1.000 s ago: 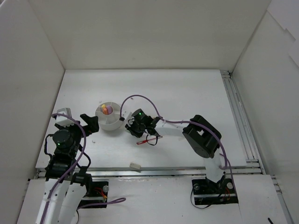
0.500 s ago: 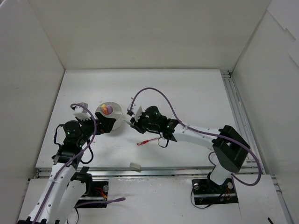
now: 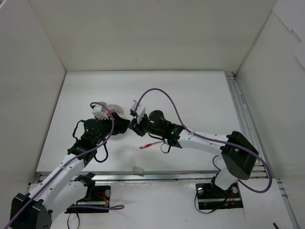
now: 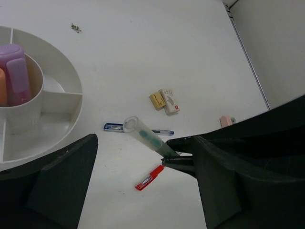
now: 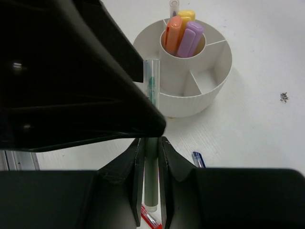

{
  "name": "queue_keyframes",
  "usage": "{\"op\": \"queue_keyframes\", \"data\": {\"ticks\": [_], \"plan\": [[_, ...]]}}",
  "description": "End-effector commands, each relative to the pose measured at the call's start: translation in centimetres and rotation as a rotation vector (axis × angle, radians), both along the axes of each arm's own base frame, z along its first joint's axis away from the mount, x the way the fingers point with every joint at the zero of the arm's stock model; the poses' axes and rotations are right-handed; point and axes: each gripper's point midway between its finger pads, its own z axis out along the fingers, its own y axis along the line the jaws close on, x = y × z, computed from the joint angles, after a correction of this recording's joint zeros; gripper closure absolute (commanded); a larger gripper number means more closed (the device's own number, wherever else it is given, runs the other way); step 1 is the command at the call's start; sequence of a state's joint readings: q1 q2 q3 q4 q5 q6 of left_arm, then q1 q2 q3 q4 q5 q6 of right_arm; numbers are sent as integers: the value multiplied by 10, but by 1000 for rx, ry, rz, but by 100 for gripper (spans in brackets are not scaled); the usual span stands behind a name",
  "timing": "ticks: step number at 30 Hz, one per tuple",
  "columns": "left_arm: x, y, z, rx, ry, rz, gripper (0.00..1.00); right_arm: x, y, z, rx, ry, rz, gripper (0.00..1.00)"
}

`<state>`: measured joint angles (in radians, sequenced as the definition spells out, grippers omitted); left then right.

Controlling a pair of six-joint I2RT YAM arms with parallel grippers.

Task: Sort the stationery into containers
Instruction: Pick up the pen from the center of the board, then place the pen in the storage box.

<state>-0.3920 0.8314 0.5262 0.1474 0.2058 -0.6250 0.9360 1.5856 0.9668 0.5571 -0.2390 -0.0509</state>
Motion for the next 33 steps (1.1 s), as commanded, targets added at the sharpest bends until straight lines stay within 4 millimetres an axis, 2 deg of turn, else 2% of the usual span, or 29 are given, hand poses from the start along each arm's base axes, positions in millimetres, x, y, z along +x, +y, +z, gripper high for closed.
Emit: {"op": "queue_keyframes", "data": {"ticks": [1,2,3,5,6,7,10,12,13,14,15,16,17,18,19,20,21,23,24,26,27,29,30,31,33], "plan": [[22,-6,44,-49,-117,54,32,-2,5,60,165,-98,-21,100],[24,-6,42,-48,-113,59,37,-4,5,64,173,-107,-17,100],[27,-6,40,-47,-106,64,52,-5,5,66,175,-116,-18,100],[27,-11,40,-56,-105,55,75,-6,5,66,175,-120,-23,99],[27,-11,41,-55,-104,55,95,-5,3,68,176,-123,-34,99],[28,-11,46,-53,-114,55,100,-7,4,66,174,-121,-31,99],[27,-13,53,-33,-142,41,100,-4,2,64,168,-122,-50,95],[24,-10,62,-33,-171,42,100,0,-2,64,171,-115,-84,80],[25,-6,65,-28,-183,64,100,0,-3,64,172,-113,-91,69],[23,-1,72,-17,-207,80,100,0,-5,67,176,-117,-97,47],[22,5,73,4,-204,100,100,2,-8,65,171,-118,-114,39],[26,19,76,29,-211,176,100,2,-9,65,169,-121,-124,31],[23,29,80,67,-229,206,100,3,-13,69,180,-120,-141,6],[23,37,87,87,-244,241,100,4,-19,66,176,-118,-162,2],[25,56,93,113,-255,338,100,4,-25,73,190,-124,-180,2],[25,77,101,153,-277,430,100,6,-31,70,183,-124,-201,2],[25,82,105,168,-292,439,100,5,-35,70,182,-125,-209,2],[28,112,116,204,-320,553,100,6,-47,75,190,-136,-242,2],[29,119,124,221,-340,569,100,7,-54,69,177,-134,-266,2],[36,129,130,244,-356,587,100,10,-68,74,181,-145,-318,2],[41,141,137,257,-367,610,100,11,-75,68,165,-142,-339,2],[57,151,129,293,-337,634,100,13,-87,69,156,-151,-383,2],[63,164,136,303,-336,671,100,14,-91,66,141,-151,-395,2],[78,162,125,324,-308,632,100,14,-95,68,138,-157,-406,2],[94,164,130,332,-313,599,100,16,-102,65,103,-150,-430,2]]}}
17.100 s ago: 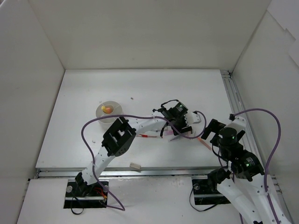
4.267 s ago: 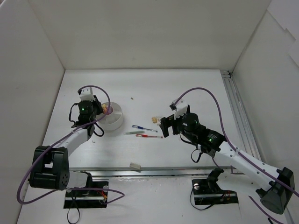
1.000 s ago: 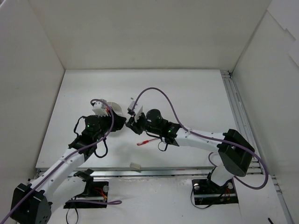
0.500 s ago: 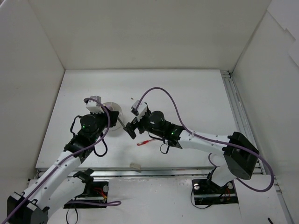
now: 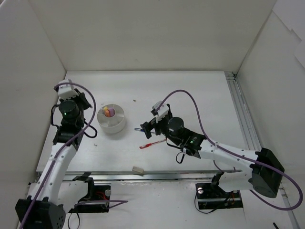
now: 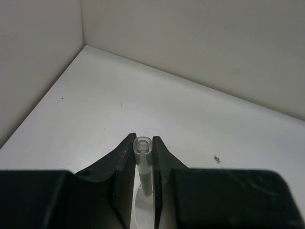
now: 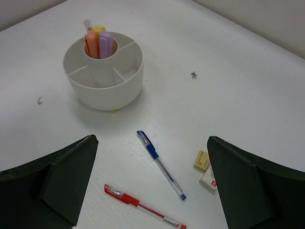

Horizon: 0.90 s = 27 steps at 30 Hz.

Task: Sort the stationery into containers
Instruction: Place the pen in the storage box.

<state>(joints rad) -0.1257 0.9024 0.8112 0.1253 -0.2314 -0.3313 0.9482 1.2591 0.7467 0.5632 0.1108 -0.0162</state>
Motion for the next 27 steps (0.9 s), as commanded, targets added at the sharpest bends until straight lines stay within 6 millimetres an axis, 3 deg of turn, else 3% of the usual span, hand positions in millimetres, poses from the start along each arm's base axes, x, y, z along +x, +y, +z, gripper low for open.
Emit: {"op": "queue_keyframes", "data": {"ticks": [1,3,10,14,21,27], "plan": [[38,-1,11,61,-5,-58,100,10,-18,27,30,-45,-96,2],[55,7,2,64,34,-44,100,10,-22,22,2,-23,-109,2],[83,-13,-34,17,100,-168,100,11,-34,6,-53,18,-150,2],[86,-18,-54,-6,131,-192,100,9,-37,-1,-76,32,-151,2],[84,-20,-63,-17,122,-200,100,11,-38,-8,-86,38,-158,2],[85,-21,-88,-36,162,-201,100,9,-41,-14,-78,66,-173,2]]}}
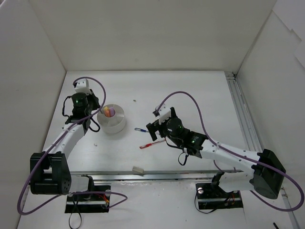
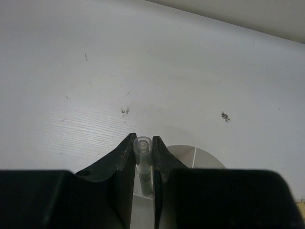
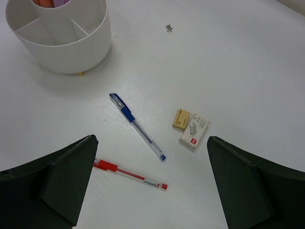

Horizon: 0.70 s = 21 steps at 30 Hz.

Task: Sort the stationery into containers
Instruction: Place the pen in the storage box.

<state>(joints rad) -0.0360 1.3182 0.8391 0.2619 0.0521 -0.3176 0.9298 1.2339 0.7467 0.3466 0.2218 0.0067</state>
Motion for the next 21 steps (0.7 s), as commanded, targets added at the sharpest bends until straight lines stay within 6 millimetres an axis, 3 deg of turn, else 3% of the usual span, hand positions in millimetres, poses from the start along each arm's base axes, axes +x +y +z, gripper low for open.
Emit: {"op": "queue_keyframes", "data": {"ticks": [1,3,4,5,7,8,9,11,13,16,17,19,21], "plan": [[10,-1,17,-31,-81,0,100,7,-3,24,74,-46,-49,2],[8,0,9,-45,-58,11,98,6,-4,24,74,-43,-56,2],[7,2,9,-46,-50,26,92,6,-5,24,76,-42,-59,2],[5,3,11,-47,-49,31,79,4,-6,26,84,-44,-58,2],[0,5,15,-45,-46,43,67,5,-14,24,75,-46,-88,2],[-2,6,19,-42,-55,45,50,6,-17,29,91,-50,-107,2],[-6,7,19,-36,-48,49,43,5,-20,27,85,-37,-114,2],[-13,9,35,-32,-83,61,24,5,-33,25,88,-25,-172,2],[-22,10,48,-30,-102,61,19,4,-48,17,61,10,-220,2],[-35,8,65,-29,-132,43,1,3,-85,8,97,72,-376,2],[-40,7,68,-30,-136,40,1,3,-109,-3,64,92,-454,2],[-52,4,83,-46,-174,24,1,-2,-129,1,119,102,-529,2],[-61,1,85,-58,-177,11,0,-9,-160,-11,94,130,-621,2]]}}
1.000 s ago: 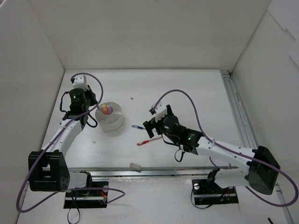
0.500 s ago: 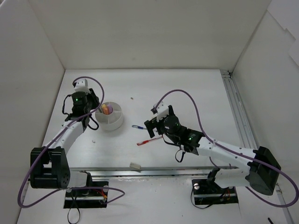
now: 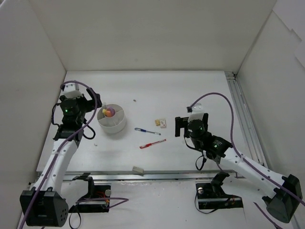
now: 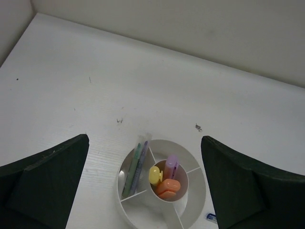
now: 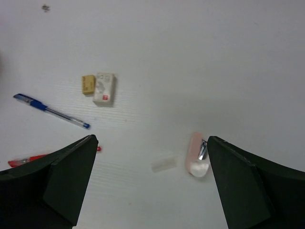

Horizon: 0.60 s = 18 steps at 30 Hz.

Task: Sort the stationery into containers
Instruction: Place the pen in the storage box, then pick up the pen from the center of the board.

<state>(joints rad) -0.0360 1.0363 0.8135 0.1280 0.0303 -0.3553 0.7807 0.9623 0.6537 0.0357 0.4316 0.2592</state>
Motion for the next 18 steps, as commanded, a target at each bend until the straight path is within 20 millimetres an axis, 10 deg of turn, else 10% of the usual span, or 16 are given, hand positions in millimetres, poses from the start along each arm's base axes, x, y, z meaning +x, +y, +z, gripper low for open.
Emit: {"op": "queue_keyframes", "data": {"ticks": [1,11,18], "plan": [[-20,-9,28,-26,-77,-45,1,-12,-58,-6,45,27,-238,2],[-44,-91,13,-89,-38,-386,0,-52,-140,-61,67,325,-582,2],[-62,-159,-8,5,7,-664,1,-58,-156,-96,187,561,-697,2]]}}
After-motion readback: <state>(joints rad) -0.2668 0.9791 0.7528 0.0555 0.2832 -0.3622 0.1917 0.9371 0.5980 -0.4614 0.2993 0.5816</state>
